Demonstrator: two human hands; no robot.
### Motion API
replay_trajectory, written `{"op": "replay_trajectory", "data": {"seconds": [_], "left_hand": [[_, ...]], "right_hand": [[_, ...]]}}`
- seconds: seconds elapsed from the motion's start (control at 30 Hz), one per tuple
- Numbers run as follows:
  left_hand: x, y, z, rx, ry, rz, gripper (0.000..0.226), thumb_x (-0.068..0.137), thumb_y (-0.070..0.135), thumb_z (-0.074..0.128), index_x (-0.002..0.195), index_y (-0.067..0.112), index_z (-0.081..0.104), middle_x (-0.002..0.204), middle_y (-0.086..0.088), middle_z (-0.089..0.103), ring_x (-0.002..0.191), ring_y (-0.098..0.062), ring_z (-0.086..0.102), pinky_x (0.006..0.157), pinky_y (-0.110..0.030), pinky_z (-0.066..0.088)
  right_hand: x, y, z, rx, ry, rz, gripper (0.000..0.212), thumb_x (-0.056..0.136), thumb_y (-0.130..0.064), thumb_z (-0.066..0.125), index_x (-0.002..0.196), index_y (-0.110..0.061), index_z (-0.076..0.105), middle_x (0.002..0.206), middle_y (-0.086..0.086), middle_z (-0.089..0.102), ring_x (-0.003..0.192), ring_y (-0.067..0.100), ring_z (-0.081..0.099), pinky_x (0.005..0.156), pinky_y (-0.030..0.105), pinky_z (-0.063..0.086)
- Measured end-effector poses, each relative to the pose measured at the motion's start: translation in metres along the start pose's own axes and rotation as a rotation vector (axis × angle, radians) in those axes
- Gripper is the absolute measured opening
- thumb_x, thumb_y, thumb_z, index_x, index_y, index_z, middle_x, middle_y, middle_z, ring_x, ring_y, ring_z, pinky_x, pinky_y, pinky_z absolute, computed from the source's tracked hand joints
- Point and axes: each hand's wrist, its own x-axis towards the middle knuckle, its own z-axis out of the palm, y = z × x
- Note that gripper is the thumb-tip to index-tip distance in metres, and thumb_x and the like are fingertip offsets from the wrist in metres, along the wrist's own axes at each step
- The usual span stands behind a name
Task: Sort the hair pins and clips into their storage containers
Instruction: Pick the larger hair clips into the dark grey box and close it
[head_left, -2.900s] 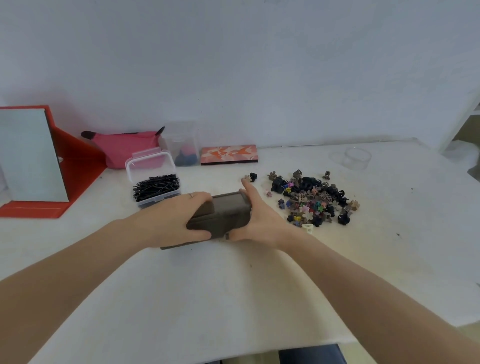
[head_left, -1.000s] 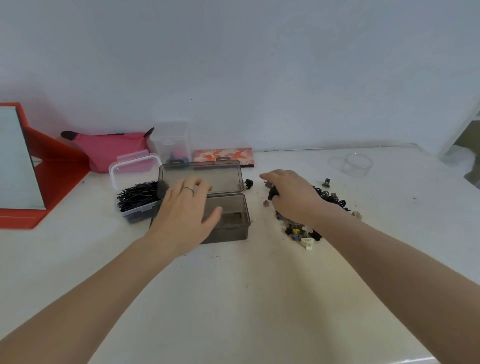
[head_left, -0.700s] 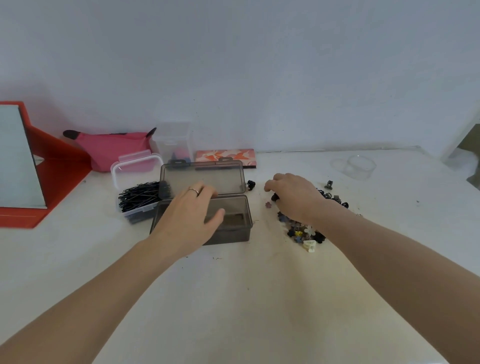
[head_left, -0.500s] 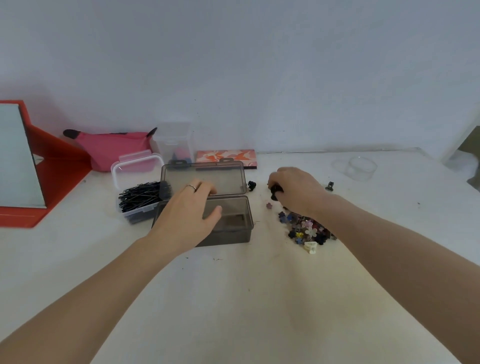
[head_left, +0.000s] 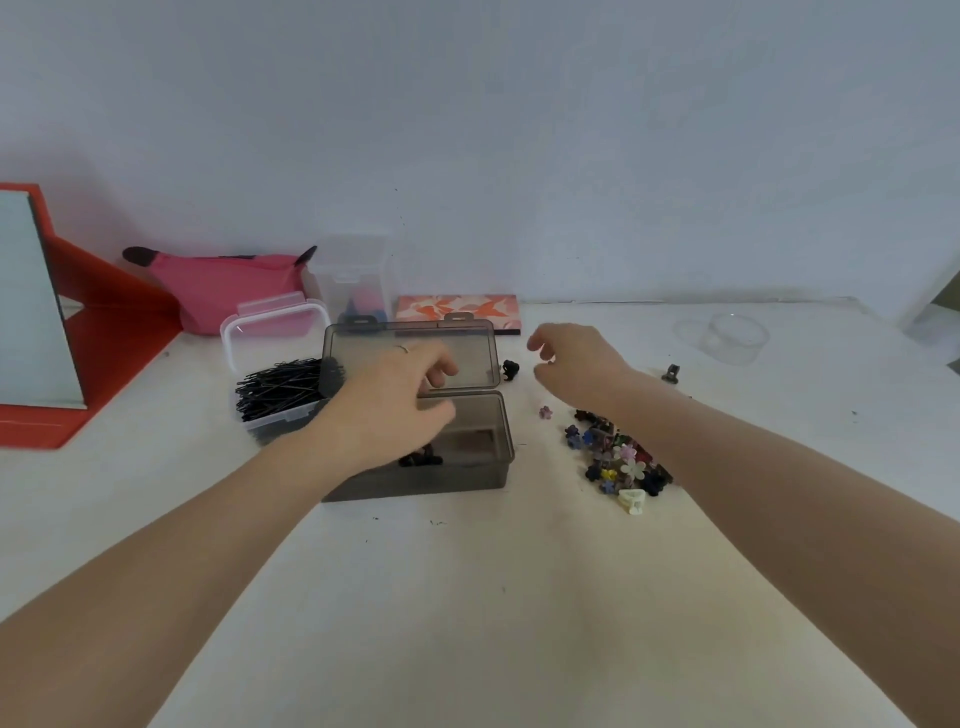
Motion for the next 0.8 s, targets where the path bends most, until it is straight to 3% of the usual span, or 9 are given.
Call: {"op": "replay_trajectory", "data": {"seconds": [0.07, 0.13, 0.23, 0.33, 0.43, 0.57, 0.67, 0.8], "left_hand": [[0.003, 0.003, 0.004, 0.095, -0.069, 0.032, 0.036, 0.081, 0.048, 0.063, 0.113, 0.036, 0.052, 0.104, 0.014, 0.053, 0.096, -0.007, 0.049, 0.087, -0.034, 0.047], [0.006, 0.006, 0.006, 0.176, -0.107, 0.071, 0.043, 0.079, 0.059, 0.06, 0.115, 0.037, 0.05, 0.108, 0.013, 0.051, 0.102, -0.008, 0.045, 0.085, -0.033, 0.045], [0.008, 0.006, 0.006, 0.302, -0.094, 0.124, 0.04, 0.085, 0.049, 0.063, 0.119, 0.032, 0.049, 0.112, 0.009, 0.048, 0.107, -0.013, 0.045, 0.083, -0.033, 0.045], [0.009, 0.005, 0.005, 0.359, -0.057, 0.133, 0.032, 0.091, 0.036, 0.061, 0.12, 0.028, 0.05, 0.114, 0.006, 0.048, 0.105, -0.014, 0.046, 0.075, -0.027, 0.038], [0.011, 0.008, 0.004, 0.349, -0.04, 0.101, 0.026, 0.092, 0.031, 0.058, 0.117, 0.026, 0.05, 0.111, 0.007, 0.047, 0.096, -0.011, 0.046, 0.07, -0.025, 0.032], [0.02, 0.02, 0.006, 0.237, 0.001, 0.112, 0.024, 0.092, 0.03, 0.058, 0.115, 0.024, 0.052, 0.11, 0.007, 0.048, 0.093, -0.01, 0.049, 0.076, -0.028, 0.044], [0.035, 0.045, 0.013, -0.015, -0.011, -0.015, 0.022, 0.095, 0.037, 0.054, 0.114, 0.025, 0.052, 0.104, 0.008, 0.055, 0.086, -0.008, 0.056, 0.075, -0.025, 0.047], [0.056, 0.089, 0.014, -0.933, -0.107, -0.522, 0.033, 0.102, 0.043, 0.04, 0.115, 0.017, 0.055, 0.115, -0.014, 0.061, 0.091, -0.022, 0.071, 0.083, -0.039, 0.06]], "right_hand": [[0.007, 0.0, 0.005, -0.134, -0.124, -0.09, 0.049, 0.094, -0.016, 0.05, 0.142, -0.024, 0.048, 0.146, 0.004, 0.047, 0.121, 0.024, 0.055, 0.104, 0.036, 0.04], [0.014, -0.006, 0.012, -0.206, -0.17, -0.198, 0.047, 0.097, -0.02, 0.046, 0.143, -0.028, 0.048, 0.145, 0.001, 0.048, 0.112, 0.023, 0.063, 0.102, 0.037, 0.044], [0.024, -0.012, 0.021, -0.268, -0.143, -0.246, 0.038, 0.097, -0.029, 0.046, 0.132, -0.035, 0.058, 0.122, 0.0, 0.061, 0.08, 0.017, 0.068, 0.086, 0.035, 0.053], [0.028, -0.01, 0.029, -0.311, -0.088, -0.263, 0.026, 0.094, -0.023, 0.051, 0.112, -0.027, 0.067, 0.109, 0.001, 0.066, 0.093, 0.023, 0.064, 0.082, 0.036, 0.054], [0.026, -0.001, 0.025, -0.15, -0.032, -0.234, 0.019, 0.093, -0.018, 0.053, 0.104, -0.019, 0.069, 0.104, 0.001, 0.066, 0.082, 0.02, 0.065, 0.075, 0.032, 0.055], [0.016, 0.017, -0.007, 0.311, 0.084, -0.002, 0.013, 0.091, -0.025, 0.063, 0.099, -0.02, 0.071, 0.089, -0.005, 0.074, 0.076, 0.014, 0.07, 0.065, 0.019, 0.056], [0.004, 0.019, -0.031, 0.868, -0.012, 0.149, 0.015, 0.092, -0.014, 0.066, 0.104, -0.005, 0.07, 0.099, 0.013, 0.074, 0.084, 0.021, 0.073, 0.081, 0.03, 0.06], [-0.018, 0.001, -0.052, 1.129, -0.186, 0.046, 0.02, 0.095, -0.007, 0.06, 0.109, 0.006, 0.067, 0.103, 0.018, 0.07, 0.091, 0.022, 0.07, 0.082, 0.026, 0.058]]}}
